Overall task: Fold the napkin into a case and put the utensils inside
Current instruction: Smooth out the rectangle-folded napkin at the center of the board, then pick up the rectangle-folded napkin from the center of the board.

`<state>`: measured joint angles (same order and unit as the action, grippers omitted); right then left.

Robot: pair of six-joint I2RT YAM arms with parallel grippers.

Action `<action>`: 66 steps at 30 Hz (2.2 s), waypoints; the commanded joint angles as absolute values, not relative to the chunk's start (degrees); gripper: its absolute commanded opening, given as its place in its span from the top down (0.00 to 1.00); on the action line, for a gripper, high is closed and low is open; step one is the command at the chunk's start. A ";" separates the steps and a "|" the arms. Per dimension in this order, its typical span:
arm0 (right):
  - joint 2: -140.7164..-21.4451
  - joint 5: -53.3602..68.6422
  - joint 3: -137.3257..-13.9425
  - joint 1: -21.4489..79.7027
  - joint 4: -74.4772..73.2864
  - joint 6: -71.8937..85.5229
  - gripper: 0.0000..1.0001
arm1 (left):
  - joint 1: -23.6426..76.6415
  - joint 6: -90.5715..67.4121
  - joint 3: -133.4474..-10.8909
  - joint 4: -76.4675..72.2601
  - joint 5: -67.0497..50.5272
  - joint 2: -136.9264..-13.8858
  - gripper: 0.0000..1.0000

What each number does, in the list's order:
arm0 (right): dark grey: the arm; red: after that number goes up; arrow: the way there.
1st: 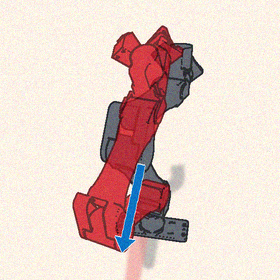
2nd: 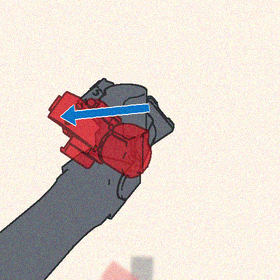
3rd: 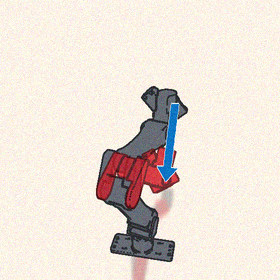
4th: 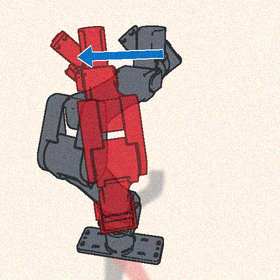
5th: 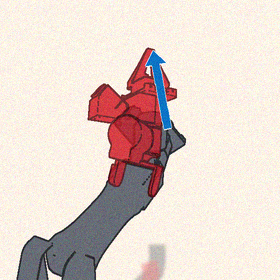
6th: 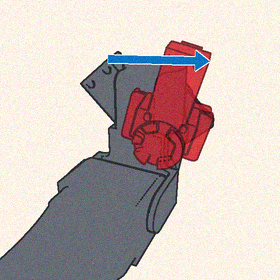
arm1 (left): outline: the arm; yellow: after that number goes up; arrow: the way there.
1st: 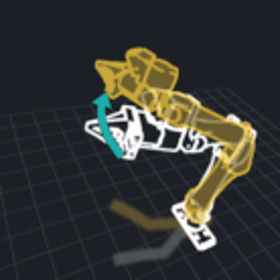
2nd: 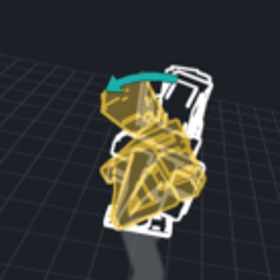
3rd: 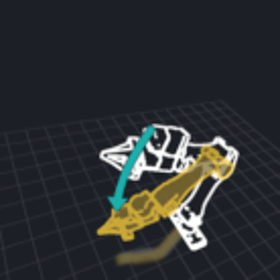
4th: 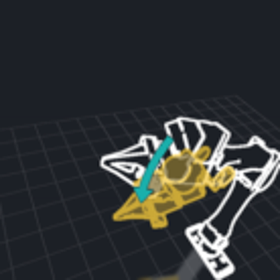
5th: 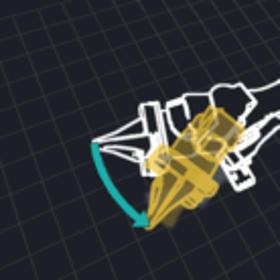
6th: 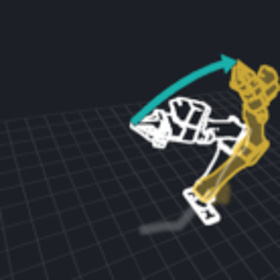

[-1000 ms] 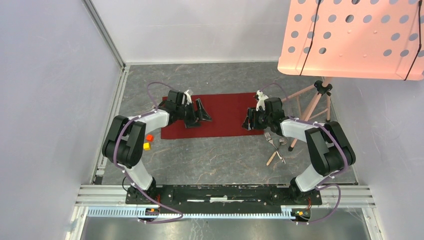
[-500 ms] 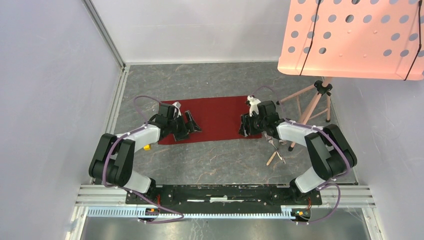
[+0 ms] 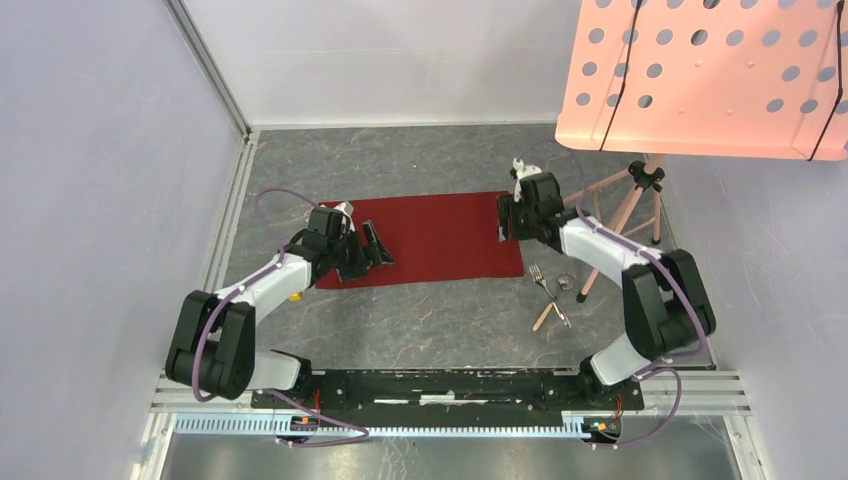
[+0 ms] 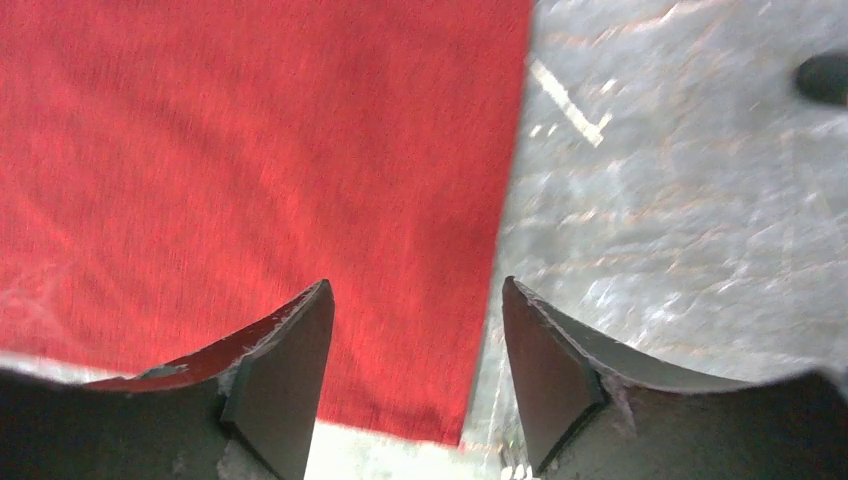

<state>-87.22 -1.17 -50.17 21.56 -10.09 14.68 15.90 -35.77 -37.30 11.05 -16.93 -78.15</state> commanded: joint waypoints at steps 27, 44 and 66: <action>-118.70 0.35 -92.00 18.60 -47.59 6.29 0.41 | 18.21 -33.03 -33.88 8.06 -25.49 -65.38 0.13; -120.70 0.35 -85.51 19.44 -41.96 7.96 0.48 | 18.15 -32.94 -33.87 7.27 -26.37 -65.38 0.12; -103.41 -36.28 -69.15 24.97 -19.70 -6.18 1.00 | 18.07 -37.77 -33.74 7.37 -24.36 -63.09 0.11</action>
<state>-110.04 -25.02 -72.27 26.15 -28.60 -0.97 17.87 -34.87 -33.93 10.55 -24.45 -64.42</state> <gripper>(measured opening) 0.010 0.879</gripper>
